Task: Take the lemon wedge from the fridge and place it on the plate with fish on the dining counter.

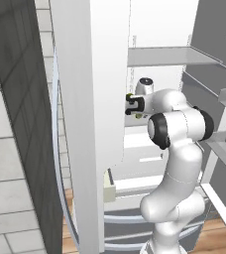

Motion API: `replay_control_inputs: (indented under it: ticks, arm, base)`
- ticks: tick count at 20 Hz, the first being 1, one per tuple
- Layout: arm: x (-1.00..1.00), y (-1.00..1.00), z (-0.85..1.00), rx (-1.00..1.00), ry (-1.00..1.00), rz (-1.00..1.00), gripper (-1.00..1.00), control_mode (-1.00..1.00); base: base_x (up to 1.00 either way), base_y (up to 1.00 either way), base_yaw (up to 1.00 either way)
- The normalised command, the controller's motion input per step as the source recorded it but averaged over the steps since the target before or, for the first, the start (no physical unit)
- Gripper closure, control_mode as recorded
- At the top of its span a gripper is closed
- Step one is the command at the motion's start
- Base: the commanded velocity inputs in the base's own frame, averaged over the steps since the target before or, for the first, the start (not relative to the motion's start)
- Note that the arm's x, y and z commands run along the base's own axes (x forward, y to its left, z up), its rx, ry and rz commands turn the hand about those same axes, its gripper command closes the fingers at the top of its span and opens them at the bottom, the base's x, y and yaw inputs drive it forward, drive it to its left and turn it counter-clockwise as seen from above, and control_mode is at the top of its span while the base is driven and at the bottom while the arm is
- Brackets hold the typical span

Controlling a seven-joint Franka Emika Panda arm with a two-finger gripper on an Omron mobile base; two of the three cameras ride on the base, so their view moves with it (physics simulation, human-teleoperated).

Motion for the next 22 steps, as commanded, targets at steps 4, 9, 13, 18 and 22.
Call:
replay_control_inputs:
  ticks: [4, 9, 13, 18, 22]
  arm:
    - [0.08, 0.0, -0.02, 0.0, 0.0, 0.0, -1.0, -1.0]
    - [0.0, 0.0, -0.23, 0.0, 0.0, 0.0, -1.0, -1.0]
    - [0.0, 0.0, -0.1, 0.0, 0.02, 0.0, 1.0, -1.0]
    - [0.0, 0.0, 0.0, 0.0, 0.0, 0.0, 1.0, -1.0]
    - [-0.01, 0.0, 0.0, 0.0, 0.0, 0.0, 1.0, -1.0]
  base:
    - [0.0, 0.0, 0.0]
    - [0.0, 0.0, 0.0]
    - [0.0, 0.0, 0.0]
    - [0.0, 0.0, 0.0]
    - [0.0, 0.0, 0.0]
